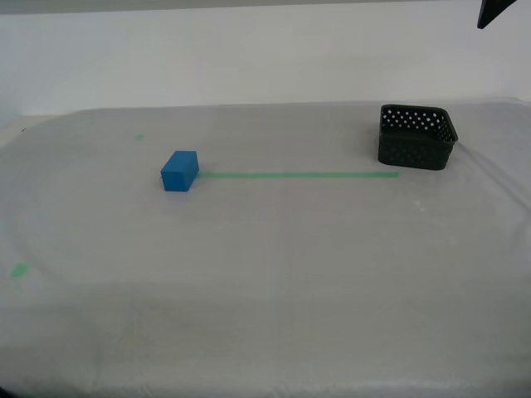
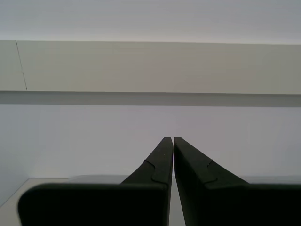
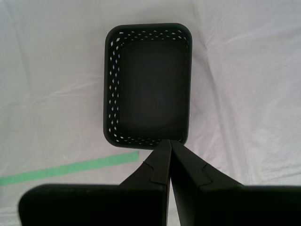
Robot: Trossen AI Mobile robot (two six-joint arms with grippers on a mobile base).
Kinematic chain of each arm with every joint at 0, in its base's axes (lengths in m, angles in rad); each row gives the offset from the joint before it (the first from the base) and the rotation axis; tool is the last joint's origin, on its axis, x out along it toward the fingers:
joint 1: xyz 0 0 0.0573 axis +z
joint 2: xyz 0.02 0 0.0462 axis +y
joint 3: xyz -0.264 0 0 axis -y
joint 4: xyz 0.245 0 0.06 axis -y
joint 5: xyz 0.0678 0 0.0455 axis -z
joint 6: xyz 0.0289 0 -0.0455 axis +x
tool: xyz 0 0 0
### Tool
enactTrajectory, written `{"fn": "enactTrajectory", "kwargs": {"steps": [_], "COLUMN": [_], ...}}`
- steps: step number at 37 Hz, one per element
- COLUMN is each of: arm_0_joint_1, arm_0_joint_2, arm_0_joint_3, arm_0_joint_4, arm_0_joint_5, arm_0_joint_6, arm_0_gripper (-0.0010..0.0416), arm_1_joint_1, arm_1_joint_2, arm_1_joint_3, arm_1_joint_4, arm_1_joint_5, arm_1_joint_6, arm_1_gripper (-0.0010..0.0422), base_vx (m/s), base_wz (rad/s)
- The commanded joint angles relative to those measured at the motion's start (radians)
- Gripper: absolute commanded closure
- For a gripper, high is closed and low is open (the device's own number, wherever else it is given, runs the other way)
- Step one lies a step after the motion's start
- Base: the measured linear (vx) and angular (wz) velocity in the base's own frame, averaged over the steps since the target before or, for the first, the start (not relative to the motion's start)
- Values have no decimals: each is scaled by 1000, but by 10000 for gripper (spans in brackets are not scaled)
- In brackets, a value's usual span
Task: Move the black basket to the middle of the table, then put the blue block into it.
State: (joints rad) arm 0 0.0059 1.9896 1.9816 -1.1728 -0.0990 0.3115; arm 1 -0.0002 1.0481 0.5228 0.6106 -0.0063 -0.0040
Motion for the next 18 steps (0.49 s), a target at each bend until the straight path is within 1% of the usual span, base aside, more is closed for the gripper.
{"fn": "enactTrajectory", "kwargs": {"steps": [1,2,6,8,14,18], "arm_0_joint_1": [0,0,0,-1,-2,-3], "arm_0_joint_2": [-1,-1,-1,-1,-1,-1], "arm_0_joint_3": [0,0,0,0,0,0], "arm_0_joint_4": [0,-1,-6,-6,-14,-13], "arm_0_joint_5": [24,25,25,25,25,26], "arm_0_joint_6": [5,9,64,75,78,79], "arm_0_gripper": [406,406,405,403,381,353], "arm_1_joint_1": [0,0,0,0,0,0], "arm_1_joint_2": [0,0,0,0,0,0], "arm_1_joint_3": [0,0,0,0,0,0], "arm_1_joint_4": [5,5,5,5,5,5], "arm_1_joint_5": [-1,-1,-1,-1,-1,-1], "arm_1_joint_6": [2,2,2,2,2,2], "arm_1_gripper": [412,412,412,412,412,412], "base_vx": [0,0,0,0,0,0], "base_wz": [0,0,0,0,0,0]}}
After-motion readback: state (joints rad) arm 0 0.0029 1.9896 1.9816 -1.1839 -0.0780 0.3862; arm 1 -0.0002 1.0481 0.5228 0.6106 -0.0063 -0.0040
